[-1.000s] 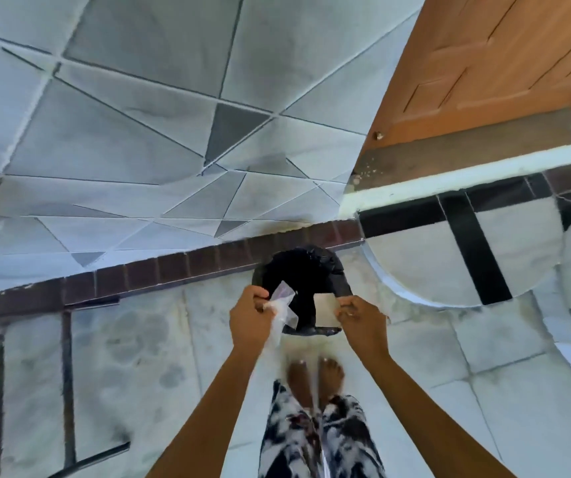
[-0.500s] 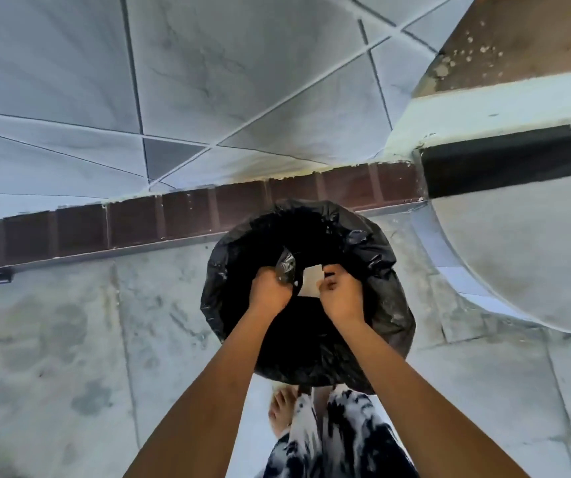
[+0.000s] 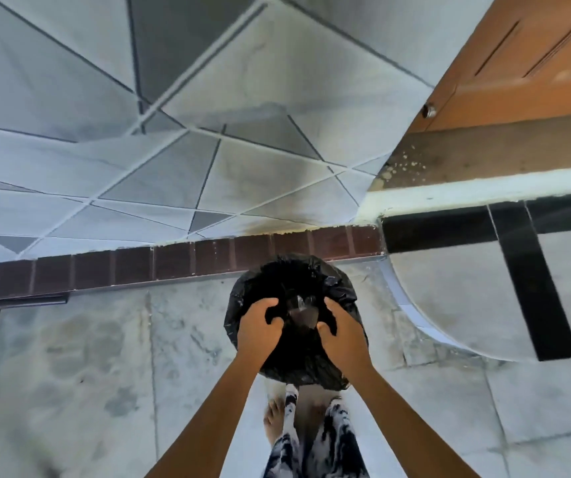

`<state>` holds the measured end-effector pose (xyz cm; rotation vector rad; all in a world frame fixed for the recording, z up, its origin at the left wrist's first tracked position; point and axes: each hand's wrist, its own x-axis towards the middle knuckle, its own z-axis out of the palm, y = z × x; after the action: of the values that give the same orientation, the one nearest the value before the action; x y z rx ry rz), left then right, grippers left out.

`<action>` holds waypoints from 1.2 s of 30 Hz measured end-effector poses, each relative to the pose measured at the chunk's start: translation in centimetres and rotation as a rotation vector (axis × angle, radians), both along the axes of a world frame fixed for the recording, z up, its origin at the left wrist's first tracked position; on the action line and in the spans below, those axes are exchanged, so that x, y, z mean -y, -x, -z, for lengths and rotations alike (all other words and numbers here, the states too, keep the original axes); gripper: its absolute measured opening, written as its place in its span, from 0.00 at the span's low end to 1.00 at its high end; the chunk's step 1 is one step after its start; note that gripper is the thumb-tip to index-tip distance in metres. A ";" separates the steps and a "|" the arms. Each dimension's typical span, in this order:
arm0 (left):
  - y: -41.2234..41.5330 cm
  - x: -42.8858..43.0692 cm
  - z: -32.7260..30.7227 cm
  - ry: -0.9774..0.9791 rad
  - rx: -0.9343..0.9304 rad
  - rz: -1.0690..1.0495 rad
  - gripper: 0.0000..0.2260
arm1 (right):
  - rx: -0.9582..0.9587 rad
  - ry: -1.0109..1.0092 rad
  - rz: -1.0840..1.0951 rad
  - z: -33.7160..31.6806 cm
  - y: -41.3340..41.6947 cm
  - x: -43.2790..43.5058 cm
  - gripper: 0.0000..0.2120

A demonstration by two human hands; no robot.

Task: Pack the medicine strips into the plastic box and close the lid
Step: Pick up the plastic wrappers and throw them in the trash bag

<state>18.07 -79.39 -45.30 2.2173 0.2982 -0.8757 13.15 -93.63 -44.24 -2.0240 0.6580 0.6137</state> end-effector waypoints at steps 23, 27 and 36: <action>17.2 -5.2 -45.0 -0.389 0.875 0.041 0.31 | 0.769 0.474 -0.345 -41.8 12.1 -2.6 0.27; 20.7 -9.5 -47.4 -0.470 0.874 -0.103 0.32 | 0.865 0.374 -0.442 -44.1 13.1 -6.9 0.28; 30.9 -25.2 -50.6 -0.649 0.874 -0.481 0.31 | 1.119 0.219 -0.715 -47.9 17.9 -24.9 0.28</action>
<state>-12.80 -54.15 5.27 2.6751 0.7021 0.5429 -4.73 -68.75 3.68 -2.3658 -0.7068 -0.2856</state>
